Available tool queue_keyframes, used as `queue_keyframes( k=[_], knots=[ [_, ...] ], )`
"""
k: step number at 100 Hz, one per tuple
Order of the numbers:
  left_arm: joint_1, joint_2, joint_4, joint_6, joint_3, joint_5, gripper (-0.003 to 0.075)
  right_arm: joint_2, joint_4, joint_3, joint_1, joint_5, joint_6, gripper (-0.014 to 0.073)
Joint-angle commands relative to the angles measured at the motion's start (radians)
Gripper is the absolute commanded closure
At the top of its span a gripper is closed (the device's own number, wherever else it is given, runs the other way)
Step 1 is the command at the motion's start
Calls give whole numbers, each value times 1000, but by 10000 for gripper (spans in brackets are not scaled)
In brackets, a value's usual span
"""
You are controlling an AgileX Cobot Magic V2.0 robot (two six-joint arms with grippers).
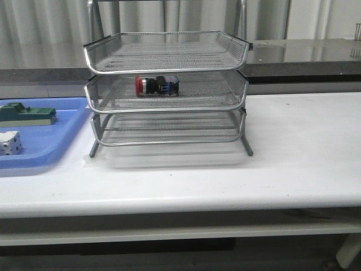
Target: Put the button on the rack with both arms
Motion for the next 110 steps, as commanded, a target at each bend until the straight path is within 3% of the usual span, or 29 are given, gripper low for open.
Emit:
queue_keyframes(
  k=[1, 35, 60, 110],
  knots=[
    [1, 9, -12, -11, -27, -81, 741, -20, -31, 9, -5, -127, -10, 654],
    [1, 9, -12, -11, -27, -81, 741, -303, -93, 298, -52, -355, -10, 654],
    [1, 9, -12, -11, -27, -81, 741, -516, -113, 484, -122, -398, 19, 654],
    [1, 9, -12, -11, -27, -81, 741, -516, -132, 629, -136, -558, 63, 654]
  ],
)
